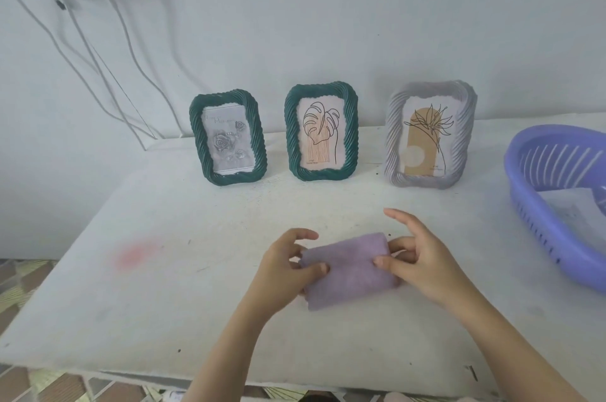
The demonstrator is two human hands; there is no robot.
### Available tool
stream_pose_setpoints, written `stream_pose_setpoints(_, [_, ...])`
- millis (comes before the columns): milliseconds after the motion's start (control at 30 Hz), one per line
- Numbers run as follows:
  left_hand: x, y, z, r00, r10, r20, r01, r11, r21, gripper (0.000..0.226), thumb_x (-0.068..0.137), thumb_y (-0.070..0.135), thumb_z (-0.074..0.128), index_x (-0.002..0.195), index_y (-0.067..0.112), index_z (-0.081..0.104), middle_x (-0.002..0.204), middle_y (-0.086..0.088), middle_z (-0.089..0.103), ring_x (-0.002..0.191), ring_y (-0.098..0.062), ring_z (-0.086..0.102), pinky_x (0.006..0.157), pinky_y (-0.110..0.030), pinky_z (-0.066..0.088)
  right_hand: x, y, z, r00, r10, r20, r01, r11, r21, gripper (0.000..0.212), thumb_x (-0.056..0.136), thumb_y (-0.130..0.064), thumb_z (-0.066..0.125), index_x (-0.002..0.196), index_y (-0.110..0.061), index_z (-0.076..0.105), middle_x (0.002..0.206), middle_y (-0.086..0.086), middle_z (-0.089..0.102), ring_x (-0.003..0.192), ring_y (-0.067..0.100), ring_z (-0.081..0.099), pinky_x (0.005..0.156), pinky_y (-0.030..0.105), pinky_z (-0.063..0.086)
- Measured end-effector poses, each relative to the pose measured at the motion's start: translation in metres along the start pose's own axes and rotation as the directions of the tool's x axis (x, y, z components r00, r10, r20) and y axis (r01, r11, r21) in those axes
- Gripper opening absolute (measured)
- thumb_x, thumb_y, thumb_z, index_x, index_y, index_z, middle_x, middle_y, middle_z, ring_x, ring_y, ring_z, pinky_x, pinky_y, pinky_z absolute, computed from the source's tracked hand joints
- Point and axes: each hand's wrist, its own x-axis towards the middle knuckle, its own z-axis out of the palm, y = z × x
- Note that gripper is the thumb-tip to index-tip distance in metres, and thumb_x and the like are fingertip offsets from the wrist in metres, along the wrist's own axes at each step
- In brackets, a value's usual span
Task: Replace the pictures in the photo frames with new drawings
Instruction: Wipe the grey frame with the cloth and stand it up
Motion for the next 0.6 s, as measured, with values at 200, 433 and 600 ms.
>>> stream_pose_setpoints(200, [0.008, -0.004, 0.003, 1.000, -0.004, -0.028, 0.013, 0.951, 0.309, 0.043, 0.072, 0.020, 0.069, 0.110, 0.030, 0.054, 0.082, 0.000, 0.057, 0.061, -0.006, 0.053, 0.054, -0.020, 0.049, -0.001, -0.010, 0.006, 0.997, 0.011, -0.083, -0.038, 0.938, -0.345, 0.064, 0.073, -0.020, 0.072, 0.130, -0.030, 0.043, 0.068, -0.007, 0.066, 0.060, 0.002, 0.057, 0.061, 0.020, 0.049])
stream_pose_setpoints(433, [0.017, 0.009, 0.010, 0.994, -0.006, 0.109, -0.047, 0.881, 0.471, 0.050, 0.072, 0.017, 0.063, 0.118, 0.029, 0.049, 0.100, 0.008, 0.053, 0.083, -0.005, 0.054, 0.065, -0.016, 0.043, -0.002, -0.013, 0.012, 0.988, 0.136, -0.069, -0.151, 0.931, -0.333, 0.070, 0.074, -0.015, 0.070, 0.134, -0.024, 0.036, 0.075, -0.001, 0.063, 0.071, 0.008, 0.058, 0.058, 0.021, 0.044])
stream_pose_setpoints(600, [0.021, 0.018, 0.008, 0.972, -0.109, 0.209, 0.016, 0.915, 0.403, 0.045, 0.072, 0.014, 0.066, 0.111, 0.030, 0.050, 0.083, 0.005, 0.054, 0.071, -0.009, 0.053, 0.062, -0.022, 0.046, 0.005, -0.016, 0.010, 0.986, 0.160, -0.037, -0.164, 0.978, -0.131, 0.071, 0.072, -0.006, 0.071, 0.131, -0.028, 0.038, 0.084, 0.004, 0.065, 0.072, 0.013, 0.059, 0.061, 0.023, 0.043])
